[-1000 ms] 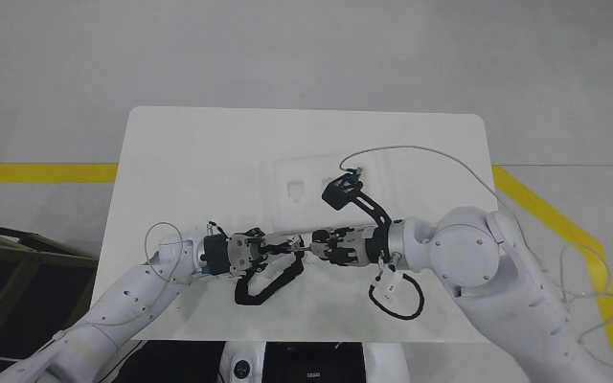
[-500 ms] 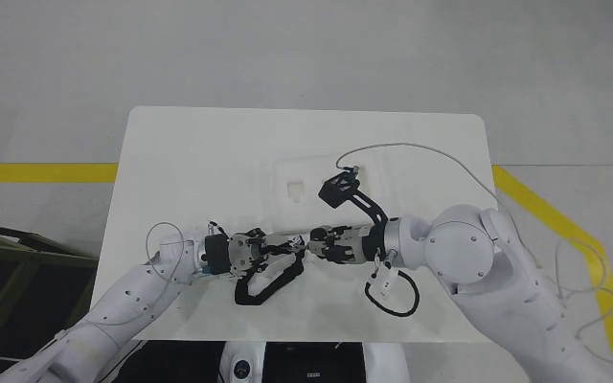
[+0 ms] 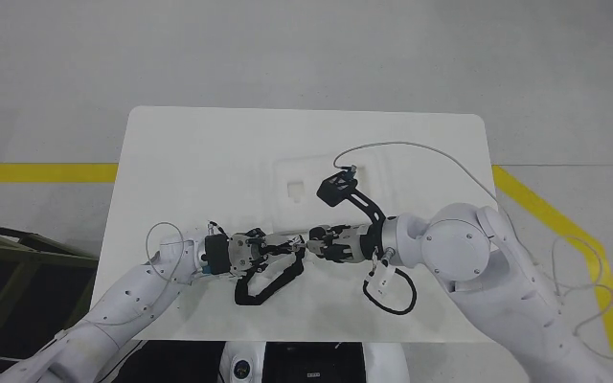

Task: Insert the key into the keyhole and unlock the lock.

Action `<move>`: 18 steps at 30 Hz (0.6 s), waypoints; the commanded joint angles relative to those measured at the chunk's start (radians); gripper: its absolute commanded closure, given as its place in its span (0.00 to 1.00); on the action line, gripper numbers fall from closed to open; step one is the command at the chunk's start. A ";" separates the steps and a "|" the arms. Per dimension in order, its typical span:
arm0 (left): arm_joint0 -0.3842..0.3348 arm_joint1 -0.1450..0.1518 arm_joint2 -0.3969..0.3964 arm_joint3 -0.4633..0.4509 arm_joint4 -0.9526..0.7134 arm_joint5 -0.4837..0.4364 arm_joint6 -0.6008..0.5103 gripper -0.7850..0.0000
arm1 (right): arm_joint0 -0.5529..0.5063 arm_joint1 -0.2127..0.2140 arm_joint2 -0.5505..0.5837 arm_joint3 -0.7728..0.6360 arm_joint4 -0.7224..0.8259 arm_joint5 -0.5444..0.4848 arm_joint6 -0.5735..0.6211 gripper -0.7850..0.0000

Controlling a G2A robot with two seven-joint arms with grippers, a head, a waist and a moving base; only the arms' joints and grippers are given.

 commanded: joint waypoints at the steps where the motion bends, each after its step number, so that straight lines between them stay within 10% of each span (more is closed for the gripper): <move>1: 0.000 0.000 0.000 0.000 0.000 0.000 0.000 1.00 | 0.001 0.000 -0.002 0.000 -0.001 0.002 0.002 1.00; 18: 0.000 0.000 0.000 0.000 0.000 0.000 0.000 1.00 | 0.011 0.004 -0.009 -0.006 0.002 0.016 0.026 1.00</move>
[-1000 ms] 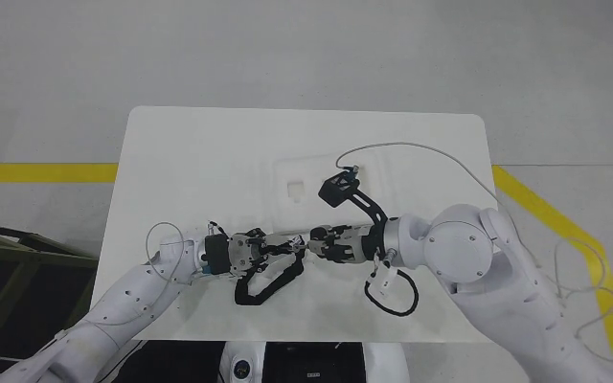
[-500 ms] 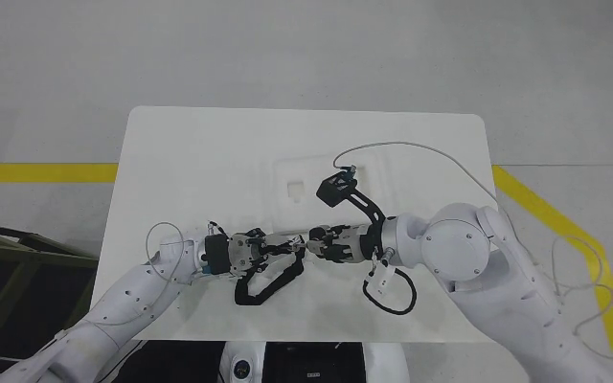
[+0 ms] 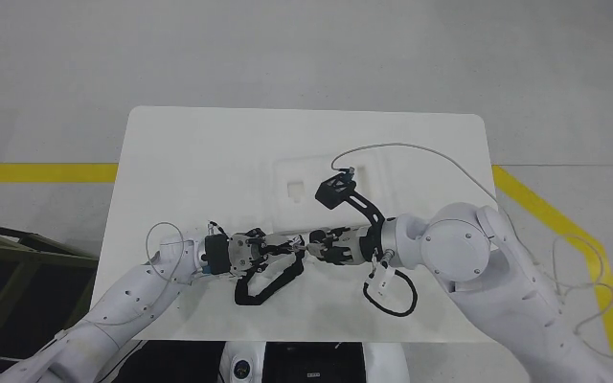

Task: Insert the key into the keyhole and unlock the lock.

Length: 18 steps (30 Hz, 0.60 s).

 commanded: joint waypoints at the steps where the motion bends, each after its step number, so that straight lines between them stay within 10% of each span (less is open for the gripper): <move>1: 0.000 0.000 0.000 0.000 0.000 0.000 0.000 1.00 | 0.001 0.000 -0.001 0.000 0.000 0.001 0.003 1.00; 18: 0.000 0.000 0.000 0.000 0.000 0.000 0.000 1.00 | 0.047 -0.005 -0.034 0.036 0.019 0.024 0.032 1.00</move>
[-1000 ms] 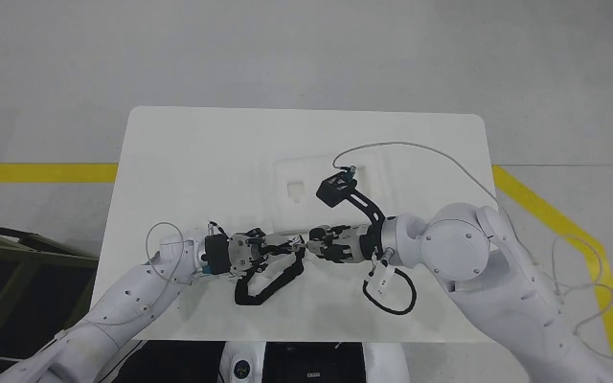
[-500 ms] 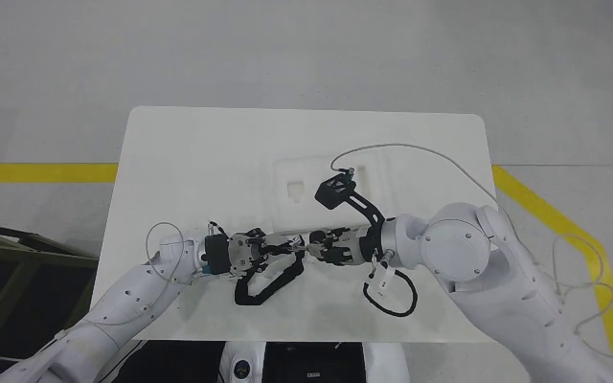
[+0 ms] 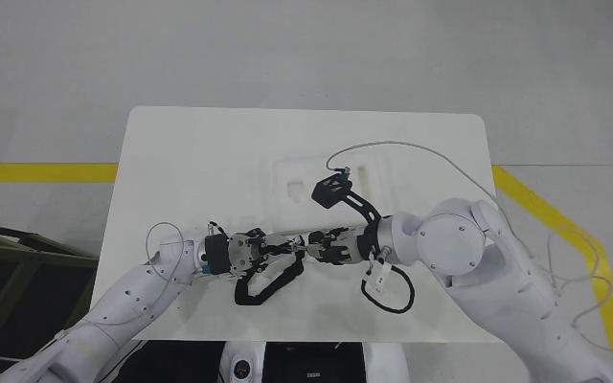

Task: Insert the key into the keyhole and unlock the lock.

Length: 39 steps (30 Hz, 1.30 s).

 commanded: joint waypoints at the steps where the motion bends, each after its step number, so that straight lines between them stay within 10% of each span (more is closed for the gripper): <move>1: 0.000 0.000 0.000 0.000 0.000 0.000 0.000 1.00 | 0.008 -0.001 -0.004 0.005 0.004 0.005 0.007 1.00; 39: 0.039 0.004 -0.035 -0.063 0.020 0.001 -0.086 1.00 | 0.119 -0.010 -0.050 0.079 0.058 0.068 0.079 1.00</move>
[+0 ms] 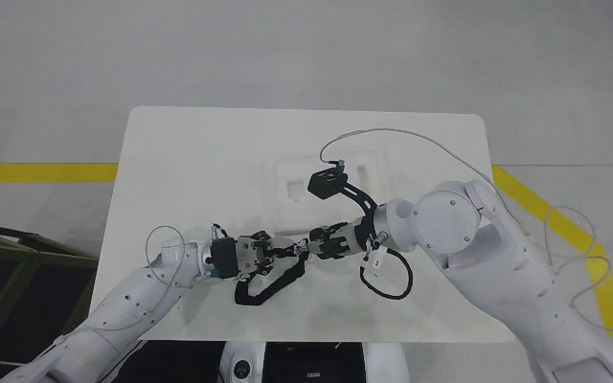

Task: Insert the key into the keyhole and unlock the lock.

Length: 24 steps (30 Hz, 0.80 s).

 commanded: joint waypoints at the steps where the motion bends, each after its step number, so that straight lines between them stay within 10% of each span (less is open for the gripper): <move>1: 0.003 0.000 -0.004 -0.002 0.003 0.000 -0.003 1.00 | 0.004 0.000 0.000 0.002 -0.001 0.004 0.002 1.00; 24: 0.025 -0.005 -0.039 -0.013 0.022 0.001 -0.040 1.00 | 0.030 0.005 -0.032 -0.024 -0.032 0.053 0.047 1.00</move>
